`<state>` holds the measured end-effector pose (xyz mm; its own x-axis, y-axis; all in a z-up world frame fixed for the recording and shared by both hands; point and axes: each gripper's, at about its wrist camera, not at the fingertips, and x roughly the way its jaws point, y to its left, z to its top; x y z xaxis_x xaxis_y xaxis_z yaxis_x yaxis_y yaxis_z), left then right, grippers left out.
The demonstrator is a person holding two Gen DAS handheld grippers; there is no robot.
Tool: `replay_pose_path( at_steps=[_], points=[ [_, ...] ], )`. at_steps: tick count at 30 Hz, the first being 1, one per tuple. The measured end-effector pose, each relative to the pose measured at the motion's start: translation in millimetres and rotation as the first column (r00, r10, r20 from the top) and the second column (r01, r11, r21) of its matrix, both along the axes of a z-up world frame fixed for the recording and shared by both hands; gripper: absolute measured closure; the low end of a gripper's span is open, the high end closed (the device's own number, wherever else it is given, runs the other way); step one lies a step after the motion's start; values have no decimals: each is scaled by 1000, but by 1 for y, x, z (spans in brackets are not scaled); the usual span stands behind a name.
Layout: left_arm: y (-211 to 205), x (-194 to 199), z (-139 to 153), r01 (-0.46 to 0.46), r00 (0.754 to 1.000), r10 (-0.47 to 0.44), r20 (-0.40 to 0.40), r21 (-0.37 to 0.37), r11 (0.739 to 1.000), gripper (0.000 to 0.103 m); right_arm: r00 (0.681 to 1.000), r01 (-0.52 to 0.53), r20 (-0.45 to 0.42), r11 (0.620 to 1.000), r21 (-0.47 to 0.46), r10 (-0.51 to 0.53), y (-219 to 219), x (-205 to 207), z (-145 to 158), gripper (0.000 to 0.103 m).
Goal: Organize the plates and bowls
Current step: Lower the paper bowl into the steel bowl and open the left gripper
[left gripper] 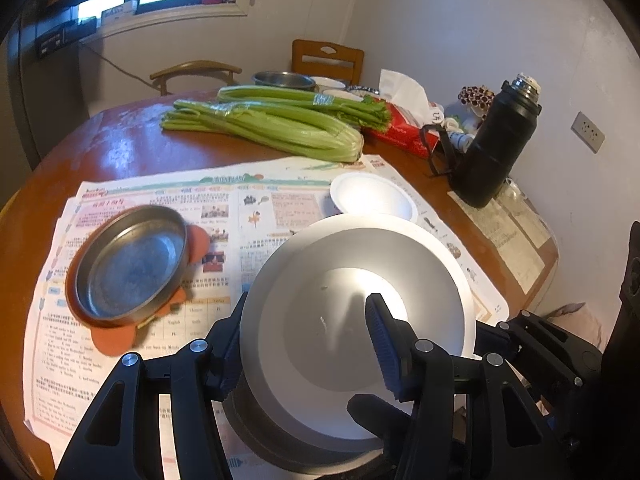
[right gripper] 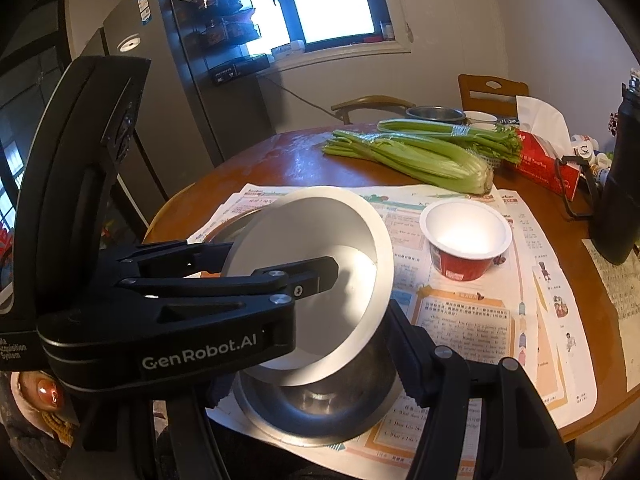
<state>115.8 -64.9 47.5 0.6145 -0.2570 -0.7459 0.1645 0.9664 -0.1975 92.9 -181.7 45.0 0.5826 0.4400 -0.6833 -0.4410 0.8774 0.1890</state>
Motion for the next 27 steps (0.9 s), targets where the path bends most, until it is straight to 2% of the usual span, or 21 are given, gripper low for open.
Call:
replay_pose_path(
  at_steps=[13,27],
  points=[
    [-4,-4,-38,-1,996,2,-93,11,1000,47,997,-35,-77,999,-36,32,0,-6,-34,37],
    [-9,3,-61,3,991,5,-136,54,999,47,992,-34,-121,998,-56,27,0,0,-57,37]
  ],
)
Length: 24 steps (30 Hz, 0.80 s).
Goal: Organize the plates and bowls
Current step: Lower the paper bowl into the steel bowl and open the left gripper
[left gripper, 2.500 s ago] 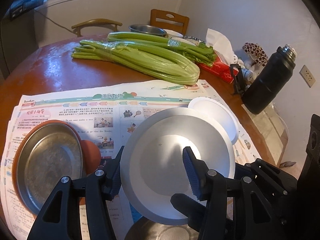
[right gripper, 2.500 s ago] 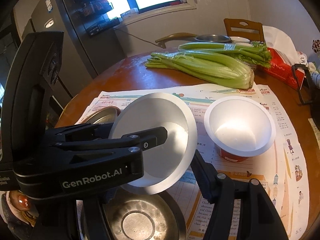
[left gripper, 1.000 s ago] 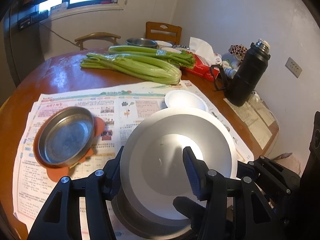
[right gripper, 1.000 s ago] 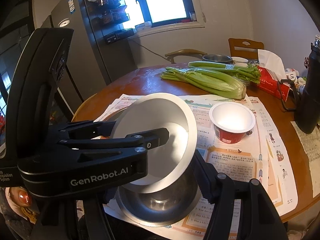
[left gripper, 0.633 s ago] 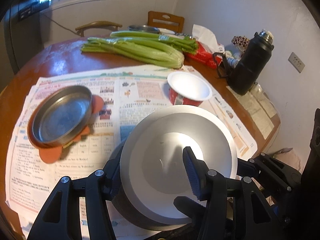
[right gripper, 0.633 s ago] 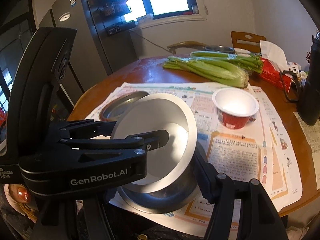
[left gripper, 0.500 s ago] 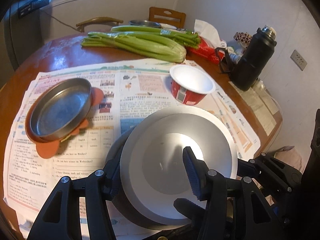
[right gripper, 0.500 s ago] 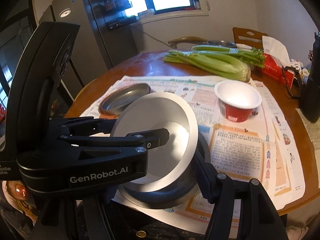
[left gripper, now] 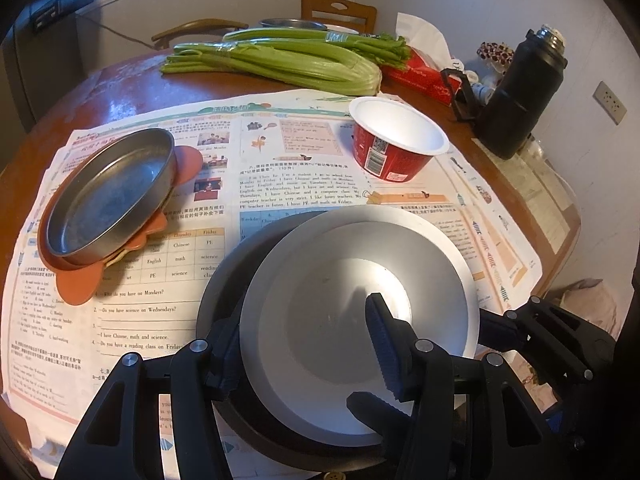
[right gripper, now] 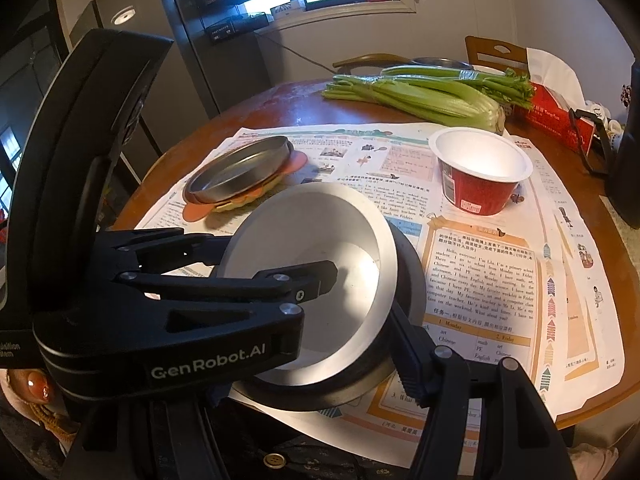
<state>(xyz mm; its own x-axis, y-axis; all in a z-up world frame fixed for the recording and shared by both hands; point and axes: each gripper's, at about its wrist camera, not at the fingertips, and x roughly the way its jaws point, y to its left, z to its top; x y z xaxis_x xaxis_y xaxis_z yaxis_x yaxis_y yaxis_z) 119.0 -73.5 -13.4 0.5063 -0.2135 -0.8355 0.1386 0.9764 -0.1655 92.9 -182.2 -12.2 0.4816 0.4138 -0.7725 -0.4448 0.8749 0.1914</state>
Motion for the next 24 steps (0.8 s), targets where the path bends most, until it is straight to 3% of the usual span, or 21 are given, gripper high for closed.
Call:
replay_pose_path(
  at_steps=[24],
  points=[
    [1,0,-1,-9,1000,9,5,17,1000,47,1000,1,12,1000,-7,-1,1,3,-4,37]
  ],
)
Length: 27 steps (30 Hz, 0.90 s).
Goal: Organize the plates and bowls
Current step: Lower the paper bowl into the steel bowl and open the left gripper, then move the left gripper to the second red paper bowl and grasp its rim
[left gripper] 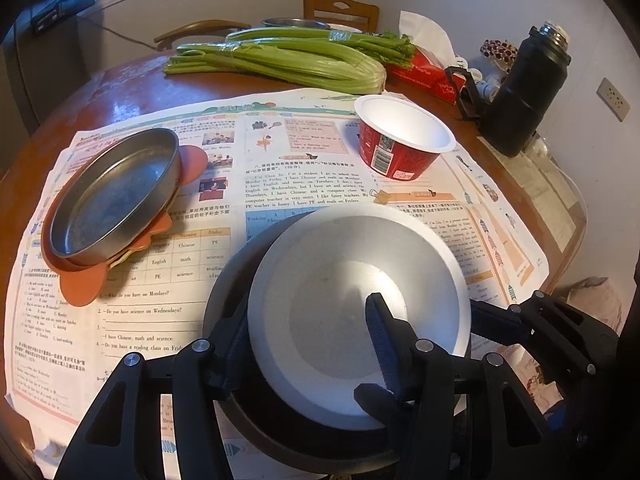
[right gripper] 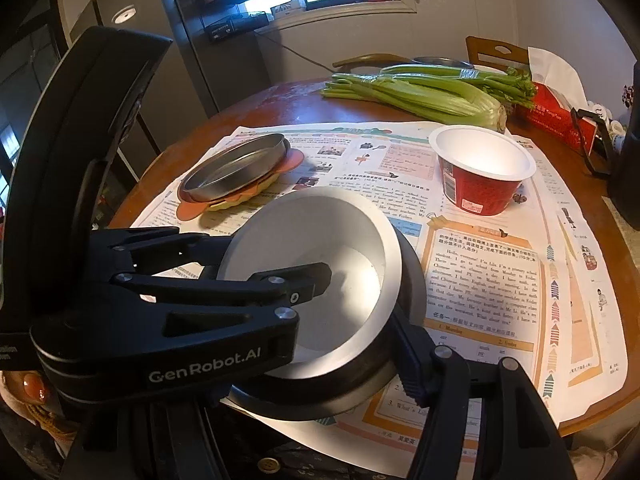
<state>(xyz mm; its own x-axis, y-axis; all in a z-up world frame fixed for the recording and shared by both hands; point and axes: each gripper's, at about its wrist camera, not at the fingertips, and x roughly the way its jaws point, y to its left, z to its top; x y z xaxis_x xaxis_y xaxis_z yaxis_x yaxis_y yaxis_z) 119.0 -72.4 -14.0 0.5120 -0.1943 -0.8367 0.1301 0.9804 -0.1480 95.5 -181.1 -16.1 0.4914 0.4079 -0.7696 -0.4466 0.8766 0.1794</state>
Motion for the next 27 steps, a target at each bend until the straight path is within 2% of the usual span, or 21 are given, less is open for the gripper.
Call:
replay_pose_path(
  at_steps=[10,16,27],
  points=[
    [9,-8,14,-28,999,28,30,7,1000,47,1000,14,18,1000,-6,-14,-3,-4,5,37],
    [15,-13,22,-36,999,37,38,-24,999,47,999,33,40,999,9,-33,-10,-5,11,37],
    [21,-19,33,-63,996,64,61,-16,998,47,997,61,51,997,40,-63,-25,-5,17,37]
  ],
)
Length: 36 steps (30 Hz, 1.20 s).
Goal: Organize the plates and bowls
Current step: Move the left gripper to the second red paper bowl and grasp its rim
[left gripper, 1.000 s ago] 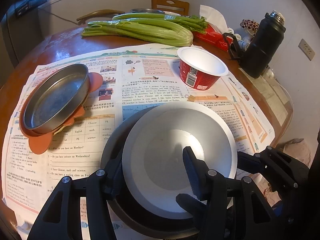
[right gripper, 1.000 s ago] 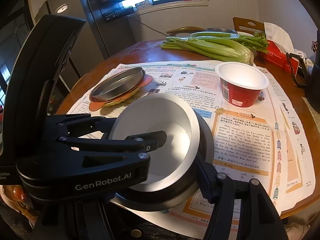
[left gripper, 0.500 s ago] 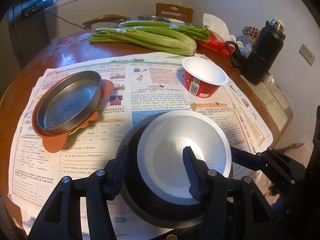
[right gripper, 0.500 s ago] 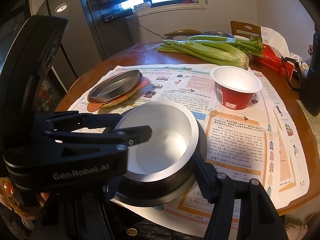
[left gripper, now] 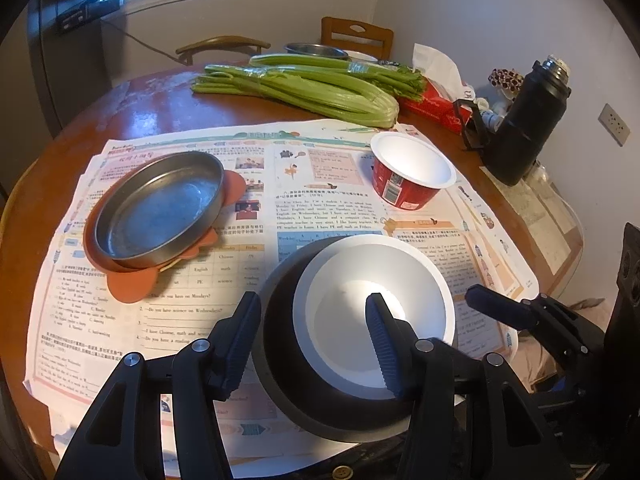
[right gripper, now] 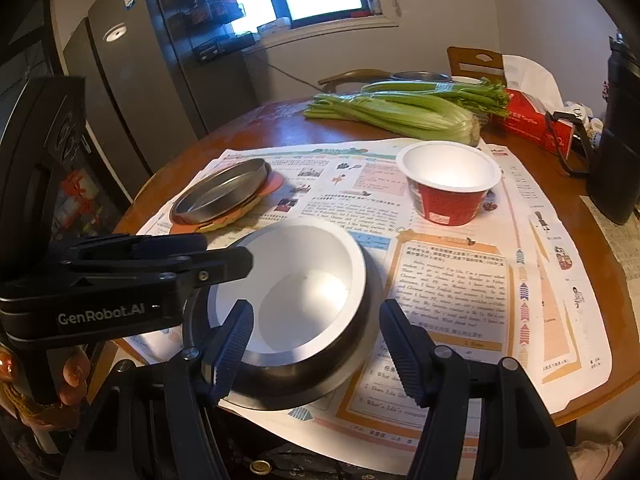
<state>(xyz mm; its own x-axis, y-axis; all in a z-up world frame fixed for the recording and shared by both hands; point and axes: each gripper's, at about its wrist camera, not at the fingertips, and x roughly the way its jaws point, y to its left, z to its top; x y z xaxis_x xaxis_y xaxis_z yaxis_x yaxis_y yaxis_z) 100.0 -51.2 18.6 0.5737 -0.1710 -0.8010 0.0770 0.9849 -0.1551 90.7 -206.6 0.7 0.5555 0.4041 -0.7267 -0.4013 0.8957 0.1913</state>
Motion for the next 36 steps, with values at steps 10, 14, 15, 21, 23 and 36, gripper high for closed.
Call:
replay_pose_path(
  at_steps=[10,14,15,21,23,36],
  points=[
    [3,-11,19,-11,999,11,43,2,1000,47,997,38,61,998,48,-41,-19,-6,20,37],
    [3,-16,27,-14,998,14,59,4,1000,47,995,46,86,997,61,-51,-25,-10,28,37],
    [2,-16,29,-15,998,15,61,6,1000,47,995,48,88,997,65,-53,-26,-11,30,37],
    [-4,-16,41,-2,997,2,76,5,1000,47,990,75,115,994,84,-85,-39,-12,39,37],
    [-8,-14,45,8,997,-8,79,9,1000,47,986,93,128,991,94,-104,-47,-12,43,37],
    [-38,29,64,89,991,-88,100,-8,996,47,953,232,167,964,133,-253,-96,8,62,37]
  ],
)
